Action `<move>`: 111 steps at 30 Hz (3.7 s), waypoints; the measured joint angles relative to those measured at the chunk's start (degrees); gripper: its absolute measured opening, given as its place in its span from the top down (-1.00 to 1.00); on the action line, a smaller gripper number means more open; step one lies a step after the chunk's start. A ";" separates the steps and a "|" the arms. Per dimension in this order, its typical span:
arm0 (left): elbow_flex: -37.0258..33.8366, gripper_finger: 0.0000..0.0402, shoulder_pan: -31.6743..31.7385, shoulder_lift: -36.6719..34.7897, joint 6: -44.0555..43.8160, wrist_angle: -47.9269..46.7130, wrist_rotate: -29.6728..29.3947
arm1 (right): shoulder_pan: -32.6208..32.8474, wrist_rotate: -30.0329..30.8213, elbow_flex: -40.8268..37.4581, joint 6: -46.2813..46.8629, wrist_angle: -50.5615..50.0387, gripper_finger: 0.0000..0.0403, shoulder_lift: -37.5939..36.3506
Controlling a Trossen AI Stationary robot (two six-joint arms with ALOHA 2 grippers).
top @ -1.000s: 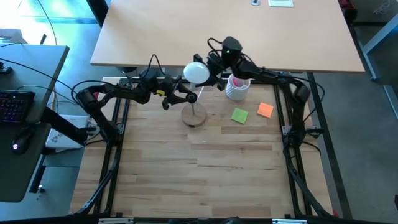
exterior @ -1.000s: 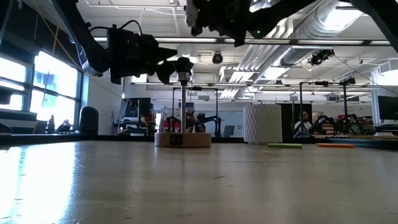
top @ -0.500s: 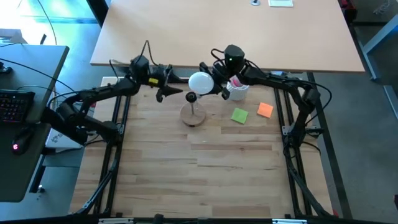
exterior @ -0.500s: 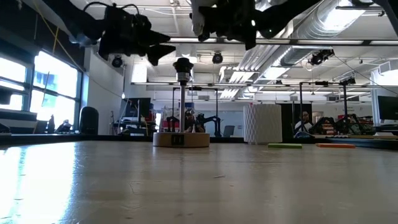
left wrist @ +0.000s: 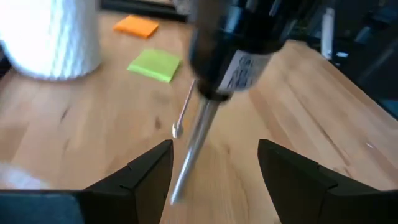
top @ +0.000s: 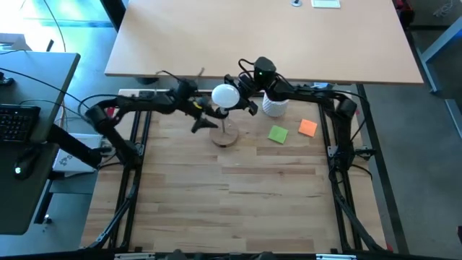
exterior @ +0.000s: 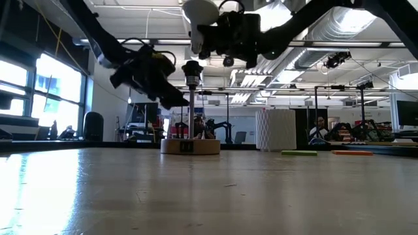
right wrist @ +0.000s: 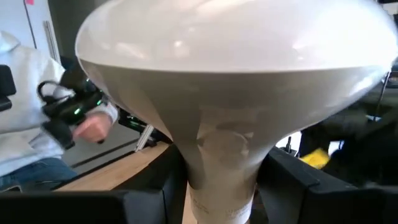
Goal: Screw lightbulb
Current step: Insert the lightbulb into the lamp socket
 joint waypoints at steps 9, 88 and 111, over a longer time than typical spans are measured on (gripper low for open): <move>0.10 -0.14 -3.83 8.16 -6.82 19.41 0.21 | -0.87 -2.41 1.79 1.70 -1.30 0.24 1.49; -16.82 0.48 -8.38 8.04 -22.48 59.34 -21.03 | 4.74 28.71 1.79 -8.16 -22.79 0.27 2.27; -16.99 0.96 -15.64 8.05 -20.69 57.82 -45.05 | 11.36 55.45 1.85 -3.32 -33.75 0.27 -2.33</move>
